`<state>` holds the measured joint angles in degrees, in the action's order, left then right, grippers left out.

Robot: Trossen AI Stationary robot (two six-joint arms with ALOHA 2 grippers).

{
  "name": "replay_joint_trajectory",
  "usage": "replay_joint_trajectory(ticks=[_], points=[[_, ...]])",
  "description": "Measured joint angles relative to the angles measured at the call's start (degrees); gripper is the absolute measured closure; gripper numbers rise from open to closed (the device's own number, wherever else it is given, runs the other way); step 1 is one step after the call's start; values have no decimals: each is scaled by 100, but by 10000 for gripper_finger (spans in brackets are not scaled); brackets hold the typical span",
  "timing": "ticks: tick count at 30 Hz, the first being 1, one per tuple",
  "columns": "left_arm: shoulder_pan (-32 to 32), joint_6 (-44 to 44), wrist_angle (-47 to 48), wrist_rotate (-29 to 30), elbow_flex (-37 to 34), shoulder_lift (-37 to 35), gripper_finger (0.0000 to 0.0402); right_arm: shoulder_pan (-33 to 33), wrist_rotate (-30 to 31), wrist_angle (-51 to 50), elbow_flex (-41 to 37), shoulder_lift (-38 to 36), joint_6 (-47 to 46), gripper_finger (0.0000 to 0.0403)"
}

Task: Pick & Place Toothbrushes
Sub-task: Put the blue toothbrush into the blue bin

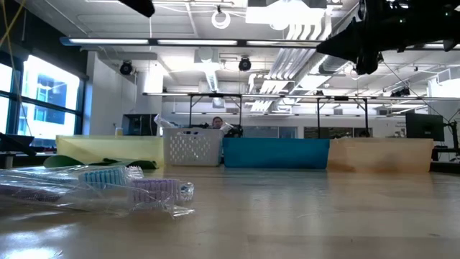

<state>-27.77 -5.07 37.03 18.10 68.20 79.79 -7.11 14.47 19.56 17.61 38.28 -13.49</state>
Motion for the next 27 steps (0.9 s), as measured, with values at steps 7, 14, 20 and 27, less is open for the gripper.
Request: replay_joint_trajectory(ticks=[7, 14, 20, 27], points=[[0, 9, 269, -302, 0, -2, 365, 364, 10, -5, 0, 431, -229, 398], [0, 5, 493, -647, 0, 140, 365, 593, 27, 10, 0, 901, -330, 398], [2, 55, 498, -872, 0, 409, 363, 601, 37, 42, 0, 1187, -339, 398], [0, -414, 544, -1377, -2, 974, 309, 601, 19, 44, 0, 1347, -339, 398]])
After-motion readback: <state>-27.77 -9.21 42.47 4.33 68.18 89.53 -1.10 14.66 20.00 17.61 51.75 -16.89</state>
